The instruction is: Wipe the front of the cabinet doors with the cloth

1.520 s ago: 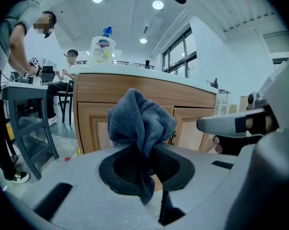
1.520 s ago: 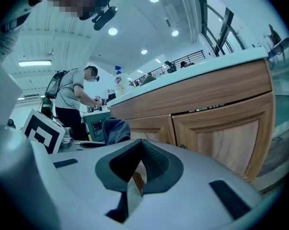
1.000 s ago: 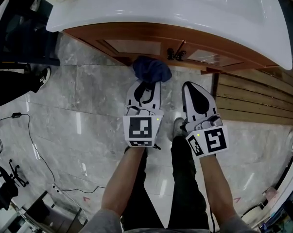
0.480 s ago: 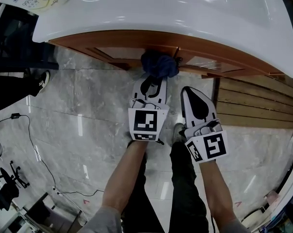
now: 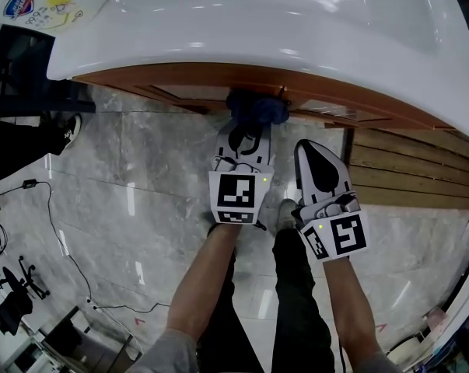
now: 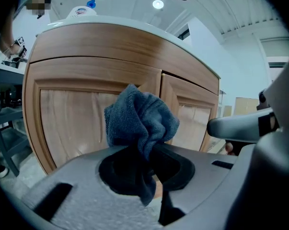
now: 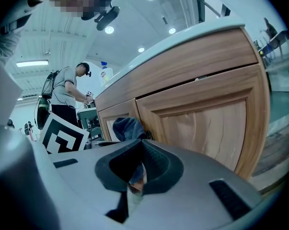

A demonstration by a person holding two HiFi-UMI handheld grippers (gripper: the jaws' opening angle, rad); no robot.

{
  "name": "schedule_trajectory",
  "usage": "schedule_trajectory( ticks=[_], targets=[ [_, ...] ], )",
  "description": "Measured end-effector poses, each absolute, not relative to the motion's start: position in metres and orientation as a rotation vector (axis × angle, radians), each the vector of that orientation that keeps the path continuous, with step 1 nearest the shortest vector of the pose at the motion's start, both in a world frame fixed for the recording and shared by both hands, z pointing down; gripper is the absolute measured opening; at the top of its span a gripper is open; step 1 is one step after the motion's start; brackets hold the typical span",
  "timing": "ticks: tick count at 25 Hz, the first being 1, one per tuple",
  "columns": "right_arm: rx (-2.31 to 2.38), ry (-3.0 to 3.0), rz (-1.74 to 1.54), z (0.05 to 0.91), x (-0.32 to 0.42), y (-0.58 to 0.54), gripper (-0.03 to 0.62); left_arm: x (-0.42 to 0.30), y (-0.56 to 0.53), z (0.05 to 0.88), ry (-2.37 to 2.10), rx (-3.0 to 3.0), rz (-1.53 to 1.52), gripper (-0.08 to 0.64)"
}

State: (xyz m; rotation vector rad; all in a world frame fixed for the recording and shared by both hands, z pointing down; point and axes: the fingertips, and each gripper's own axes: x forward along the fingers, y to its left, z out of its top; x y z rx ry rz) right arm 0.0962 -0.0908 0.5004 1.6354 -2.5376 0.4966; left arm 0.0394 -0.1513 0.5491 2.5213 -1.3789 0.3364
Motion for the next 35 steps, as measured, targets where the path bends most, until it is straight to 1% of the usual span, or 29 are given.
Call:
schedule_trajectory(
  ticks=[5,10,22,28,35],
  targets=[
    [1.637,-2.537,0.484,0.497,0.093,-0.093,0.011,0.034,-0.153,0.549,-1.386,2.517,0.351,0.061],
    [1.647,-2.538,0.475,0.496,0.084,-0.090,0.011,0.003,-0.168,0.548,-1.443,2.461,0.315,0.061],
    [1.670,-2.510,0.476,0.499,0.051,-0.089,0.011,-0.021,-0.175,0.548,-1.403,2.509,0.328,0.061],
    [1.691,-2.498,0.473,0.499,0.031,-0.097,0.011,-0.056,-0.184,0.553,-1.419,2.483,0.329,0.061],
    [1.667,-2.507,0.465,0.500,-0.010,-0.101,0.011,-0.103,-0.195,0.558,-1.454,2.438,0.314,0.061]
  ],
)
